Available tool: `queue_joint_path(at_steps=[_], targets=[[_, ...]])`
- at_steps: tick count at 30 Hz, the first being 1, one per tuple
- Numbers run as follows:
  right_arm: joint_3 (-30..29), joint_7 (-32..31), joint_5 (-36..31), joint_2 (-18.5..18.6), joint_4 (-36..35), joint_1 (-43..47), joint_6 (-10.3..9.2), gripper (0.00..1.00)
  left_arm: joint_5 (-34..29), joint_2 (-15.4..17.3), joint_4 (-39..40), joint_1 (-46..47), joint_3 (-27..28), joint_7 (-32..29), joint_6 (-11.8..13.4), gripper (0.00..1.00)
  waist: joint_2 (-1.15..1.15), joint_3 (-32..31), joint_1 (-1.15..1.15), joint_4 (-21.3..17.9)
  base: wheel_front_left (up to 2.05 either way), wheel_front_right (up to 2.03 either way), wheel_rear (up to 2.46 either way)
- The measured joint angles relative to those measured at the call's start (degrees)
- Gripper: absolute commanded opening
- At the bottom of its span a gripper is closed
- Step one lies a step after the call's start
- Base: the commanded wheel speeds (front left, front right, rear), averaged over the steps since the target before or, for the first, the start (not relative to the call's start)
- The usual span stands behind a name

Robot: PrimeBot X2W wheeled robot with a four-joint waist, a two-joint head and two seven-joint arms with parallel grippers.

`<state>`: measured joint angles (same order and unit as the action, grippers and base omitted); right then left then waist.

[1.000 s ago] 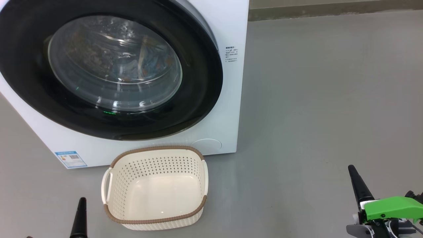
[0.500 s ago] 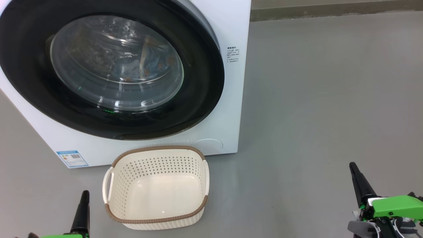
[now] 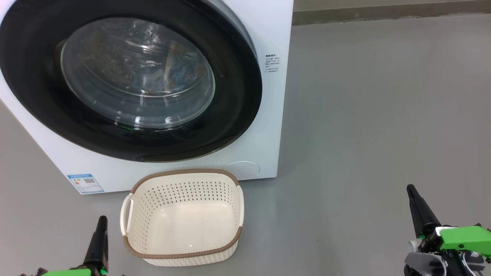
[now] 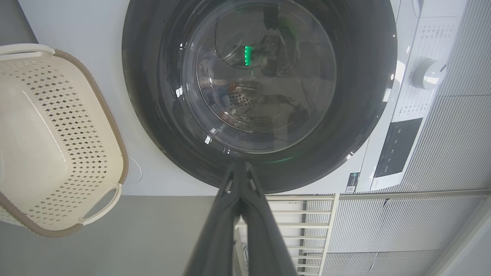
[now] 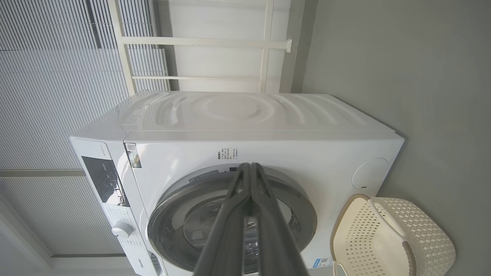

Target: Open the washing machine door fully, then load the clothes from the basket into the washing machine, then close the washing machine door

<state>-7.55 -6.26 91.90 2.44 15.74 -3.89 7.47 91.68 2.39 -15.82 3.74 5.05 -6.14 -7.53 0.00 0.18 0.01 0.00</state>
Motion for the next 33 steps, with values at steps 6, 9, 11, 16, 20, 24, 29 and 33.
queue_joint_path(at_steps=[6,9,11,16,20,24,29,33], targets=[[-0.02,0.00,0.00,-0.01,0.00,0.00,-0.08,0.00,0.02,-0.03,0.00,0.00,-0.01,0.00,0.00,0.00,0.00,0.00,0.00,0.00,0.00,0.00,0.00],[-0.02,0.00,0.00,-0.01,0.00,0.00,-0.08,0.00,0.02,-0.04,0.00,0.00,-0.01,0.00,0.00,0.00,0.00,0.00,0.00,0.00,0.00,0.00,0.00],[-0.02,0.00,0.00,-0.01,0.00,0.00,-0.08,0.00,0.02,-0.04,0.00,0.00,-0.01,0.00,0.00,0.00,0.00,0.00,0.00,0.00,0.00,0.00,0.00],[-0.02,0.00,0.00,-0.01,0.00,0.00,-0.08,0.00,0.02,-0.04,0.00,0.00,-0.02,0.00,0.00,0.00,0.00,0.00,0.00,0.00,0.00,0.00,0.00],[-0.03,0.00,0.00,-0.01,0.00,0.00,-0.08,0.00,0.02,-0.04,0.00,0.00,-0.02,0.00,0.00,0.00,0.00,0.00,0.00,0.00,0.00,0.00,0.00],[-0.03,0.00,0.00,-0.01,0.00,0.00,-0.08,0.00,0.02,-0.04,0.01,0.00,-0.02,0.00,0.00,0.00,0.00,0.00,0.00,0.00,0.00,0.00,0.00],[-0.03,0.00,0.00,-0.01,0.00,0.00,-0.08,0.00,0.02,-0.04,0.01,0.00,-0.03,0.00,0.00,0.00,0.00,0.00,0.00,0.00,0.00,0.00,0.00],[-0.03,0.00,0.00,-0.02,0.00,0.00,-0.08,0.00,0.02,-0.04,0.01,0.00,-0.03,0.00,0.00,0.00,0.00,0.00,0.00,0.00,0.00,0.00,0.00]])
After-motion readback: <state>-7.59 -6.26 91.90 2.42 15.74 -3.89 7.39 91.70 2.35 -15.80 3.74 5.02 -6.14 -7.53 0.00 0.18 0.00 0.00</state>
